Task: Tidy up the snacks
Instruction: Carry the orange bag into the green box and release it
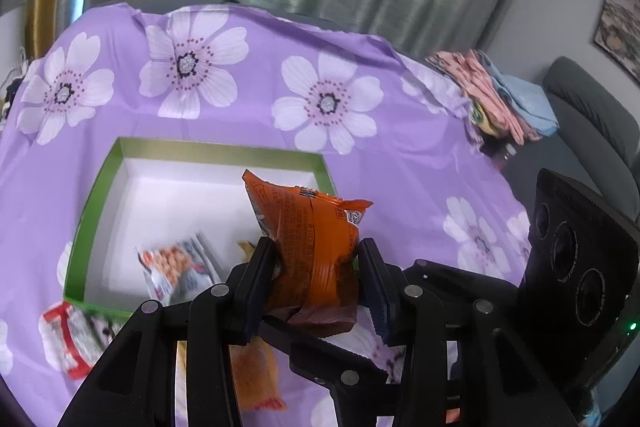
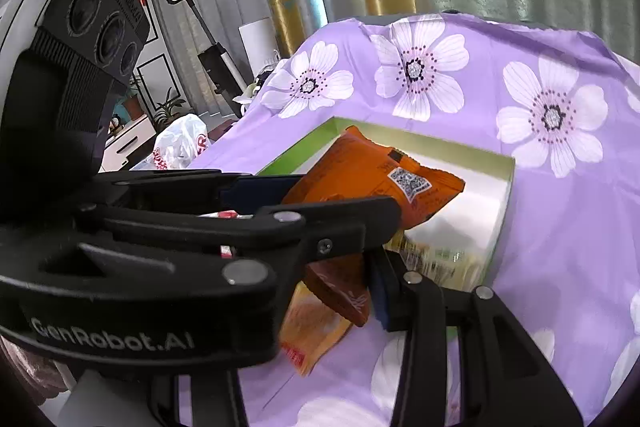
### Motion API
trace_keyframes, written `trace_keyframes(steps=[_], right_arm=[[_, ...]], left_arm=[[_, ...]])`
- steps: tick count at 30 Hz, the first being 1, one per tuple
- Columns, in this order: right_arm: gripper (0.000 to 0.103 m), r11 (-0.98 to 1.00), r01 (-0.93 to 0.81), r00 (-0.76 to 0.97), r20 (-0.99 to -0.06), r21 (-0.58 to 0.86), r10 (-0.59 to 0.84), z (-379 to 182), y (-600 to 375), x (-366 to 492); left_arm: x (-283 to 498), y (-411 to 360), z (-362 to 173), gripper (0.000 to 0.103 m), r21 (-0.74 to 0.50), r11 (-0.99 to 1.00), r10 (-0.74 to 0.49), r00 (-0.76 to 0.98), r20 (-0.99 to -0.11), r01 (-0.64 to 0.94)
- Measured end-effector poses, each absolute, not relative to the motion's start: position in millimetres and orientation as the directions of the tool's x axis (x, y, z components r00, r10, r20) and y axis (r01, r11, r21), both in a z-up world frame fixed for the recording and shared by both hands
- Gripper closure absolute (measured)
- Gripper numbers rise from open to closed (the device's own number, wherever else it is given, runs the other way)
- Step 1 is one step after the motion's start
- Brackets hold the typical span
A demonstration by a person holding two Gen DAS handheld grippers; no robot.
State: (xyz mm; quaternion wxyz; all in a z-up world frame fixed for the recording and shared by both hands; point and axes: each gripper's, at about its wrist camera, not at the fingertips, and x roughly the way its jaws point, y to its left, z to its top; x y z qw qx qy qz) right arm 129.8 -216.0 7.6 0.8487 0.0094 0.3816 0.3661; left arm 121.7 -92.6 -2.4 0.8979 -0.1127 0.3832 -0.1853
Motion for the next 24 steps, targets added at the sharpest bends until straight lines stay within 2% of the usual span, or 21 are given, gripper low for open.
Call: trace_keyframes(steps=[21,23,24], right_arm=[[0.059,0.752,-0.594,0.413,-0.694,0.285,0.589,-24,-195,164],[0.057,0.757,-0.590,0.418,-0.696,0.280,0.583,-23,-196,163],[0.050,0.762,-0.586,0.423,-0.698,0.276,0.578,-24,-196,163]], left_arm=[[169,-75,-42,0.059,-0.374,0.916,-0.382,0.602,-0.701,0.147],[169,-72,-42,0.050,-0.363,0.923,-0.361,0.602,-0.712,0.125],[168,-71,-42,0.041,-0.363,0.924,-0.358,0.604,-0.712,0.121]])
